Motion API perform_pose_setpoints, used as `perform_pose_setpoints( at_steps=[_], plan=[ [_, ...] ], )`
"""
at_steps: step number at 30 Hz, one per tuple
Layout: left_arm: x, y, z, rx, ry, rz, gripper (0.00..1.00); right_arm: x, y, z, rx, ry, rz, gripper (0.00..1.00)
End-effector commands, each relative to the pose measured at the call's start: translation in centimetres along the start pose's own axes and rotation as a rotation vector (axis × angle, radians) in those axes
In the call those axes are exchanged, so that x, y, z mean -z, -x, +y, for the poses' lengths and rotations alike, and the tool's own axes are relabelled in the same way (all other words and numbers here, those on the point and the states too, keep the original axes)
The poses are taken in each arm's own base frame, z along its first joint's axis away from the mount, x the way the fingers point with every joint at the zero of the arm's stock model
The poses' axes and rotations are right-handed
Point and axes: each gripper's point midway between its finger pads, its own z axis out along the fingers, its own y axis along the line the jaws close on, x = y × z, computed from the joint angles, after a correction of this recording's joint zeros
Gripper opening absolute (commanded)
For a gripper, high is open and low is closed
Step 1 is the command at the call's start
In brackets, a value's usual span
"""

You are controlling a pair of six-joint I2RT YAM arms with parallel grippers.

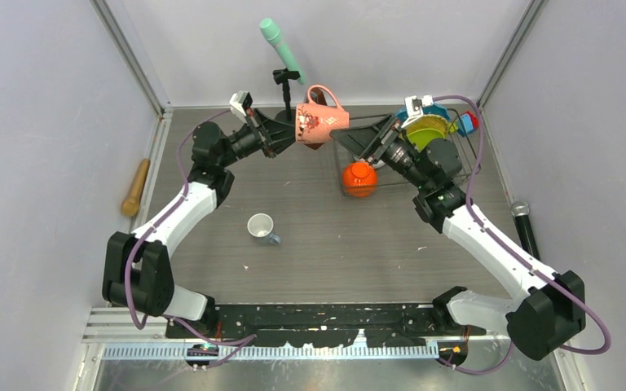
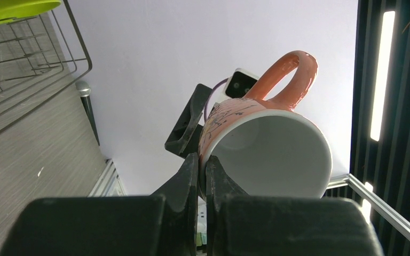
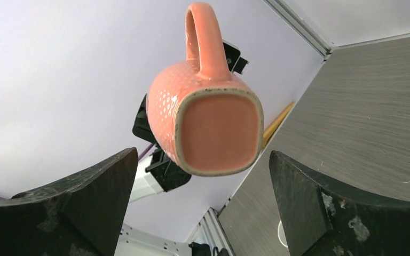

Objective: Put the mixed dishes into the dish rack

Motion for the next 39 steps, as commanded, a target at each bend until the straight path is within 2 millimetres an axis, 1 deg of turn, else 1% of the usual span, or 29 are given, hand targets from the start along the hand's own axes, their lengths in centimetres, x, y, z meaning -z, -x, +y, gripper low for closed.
perform_pose_setpoints(
  at_steps=[1, 7, 10, 15, 22, 25, 27, 32, 33, 37, 39],
  plan=[
    [0.8, -1.1, -4.5, -0.089, -0.116, 0.012, 0.00, -0.8, 2.7, 3.4, 0.004, 0.108, -0.082, 1.00],
    [1.1, -1.5, -4.4, -0.088, -0.104, 0.007, 0.00, -1.7, 2.5, 3.3, -0.019, 0.127, -0.058, 0.99],
    [1.2, -1.8, -4.8, -0.092, -0.110, 0.018, 0.00, -1.8, 2.4, 3.1, -0.037, 0.129, -0.062, 0.99],
    [1.4, -2.0, -4.7, -0.092, -0.106, 0.024, 0.00, -1.7, 2.2, 2.8, -0.024, 0.117, -0.056, 0.99],
    [1.6, -2.1, -4.6, -0.082, -0.110, 0.021, 0.00, -1.3, 1.9, 2.1, 0.114, 0.092, -0.037, 0.99],
    [1.6, -2.3, -4.8, -0.079, -0.117, 0.024, 0.00, -0.9, 1.8, 1.7, 0.141, 0.072, -0.028, 0.99],
    [1.7, -2.4, -4.8, -0.075, -0.118, 0.032, 0.00, -0.8, 1.7, 1.9, 0.142, 0.089, -0.019, 1.00],
    [1.6, -2.4, -4.1, -0.062, -0.104, 0.036, 0.00, -1.3, 0.8, 2.7, 0.088, 0.149, 0.050, 1.00],
    [1.5, -2.3, -3.9, -0.060, -0.101, 0.036, 0.00, -1.4, 0.7, 3.1, 0.066, 0.163, 0.067, 1.00],
    [1.2, -2.4, -3.4, -0.060, -0.095, 0.044, 0.00, -2.3, 0.4, 2.8, 0.002, 0.175, 0.089, 1.00],
    [1.1, -2.4, -3.3, -0.066, -0.095, 0.045, 0.00, -2.5, 0.5, 2.5, -0.012, 0.164, 0.082, 0.95]
  ],
)
